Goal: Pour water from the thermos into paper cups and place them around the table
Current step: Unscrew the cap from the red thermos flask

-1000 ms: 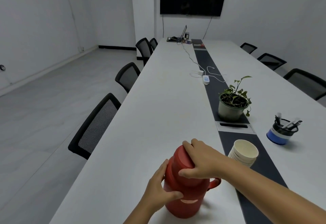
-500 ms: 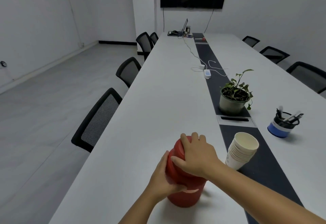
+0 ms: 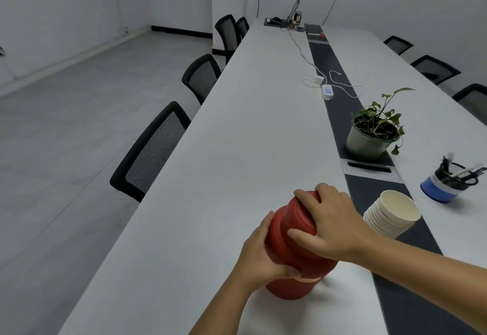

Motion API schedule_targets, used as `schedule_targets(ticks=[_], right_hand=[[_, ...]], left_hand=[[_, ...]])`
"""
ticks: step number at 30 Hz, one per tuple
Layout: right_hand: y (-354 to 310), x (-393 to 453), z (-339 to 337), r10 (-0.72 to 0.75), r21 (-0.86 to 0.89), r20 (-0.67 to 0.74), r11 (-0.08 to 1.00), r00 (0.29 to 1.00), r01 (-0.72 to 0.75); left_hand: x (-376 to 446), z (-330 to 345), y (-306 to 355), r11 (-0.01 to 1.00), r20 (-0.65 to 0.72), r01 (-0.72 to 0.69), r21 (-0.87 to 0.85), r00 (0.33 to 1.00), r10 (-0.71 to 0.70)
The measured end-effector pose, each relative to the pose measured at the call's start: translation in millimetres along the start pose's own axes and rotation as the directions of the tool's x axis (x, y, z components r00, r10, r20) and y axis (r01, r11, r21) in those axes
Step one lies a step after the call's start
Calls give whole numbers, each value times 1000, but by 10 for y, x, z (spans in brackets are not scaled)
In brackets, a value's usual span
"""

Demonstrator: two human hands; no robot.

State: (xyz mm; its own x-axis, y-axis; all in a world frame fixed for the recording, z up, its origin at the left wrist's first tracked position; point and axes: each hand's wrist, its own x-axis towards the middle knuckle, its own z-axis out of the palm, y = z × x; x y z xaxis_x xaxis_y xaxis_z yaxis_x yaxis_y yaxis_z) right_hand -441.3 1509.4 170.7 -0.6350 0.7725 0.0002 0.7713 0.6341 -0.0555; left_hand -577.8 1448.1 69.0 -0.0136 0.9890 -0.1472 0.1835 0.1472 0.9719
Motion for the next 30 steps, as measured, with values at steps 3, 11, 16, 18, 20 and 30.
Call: schedule_targets(ticks=[3, 11, 16, 18, 20, 30], right_hand=[[75, 5, -73, -108, 2, 57, 994, 993, 108], [200, 161, -319, -376, -50, 356, 907, 856, 419], [69, 32, -159, 34, -130, 265, 992, 964, 1], [82, 52, -203, 18, -106, 300, 994, 954, 14], [159, 93, -342, -171, -7, 397, 982, 902, 189], [46, 163, -465, -138, -197, 411, 952, 901, 236]], left_hand=[[10, -4, -17, 1000, -3, -2, 2, 1000, 2], [-53, 35, 3, 998, 21, -34, -46, 999, 35], [-95, 151, 32, 999, -13, -24, -32, 1000, 24], [-97, 211, 85, 1000, -66, -7, -30, 998, 5], [-83, 245, 89, 999, -102, -19, -27, 995, 16], [-92, 234, 109, 1000, -123, -9, -19, 992, 6]])
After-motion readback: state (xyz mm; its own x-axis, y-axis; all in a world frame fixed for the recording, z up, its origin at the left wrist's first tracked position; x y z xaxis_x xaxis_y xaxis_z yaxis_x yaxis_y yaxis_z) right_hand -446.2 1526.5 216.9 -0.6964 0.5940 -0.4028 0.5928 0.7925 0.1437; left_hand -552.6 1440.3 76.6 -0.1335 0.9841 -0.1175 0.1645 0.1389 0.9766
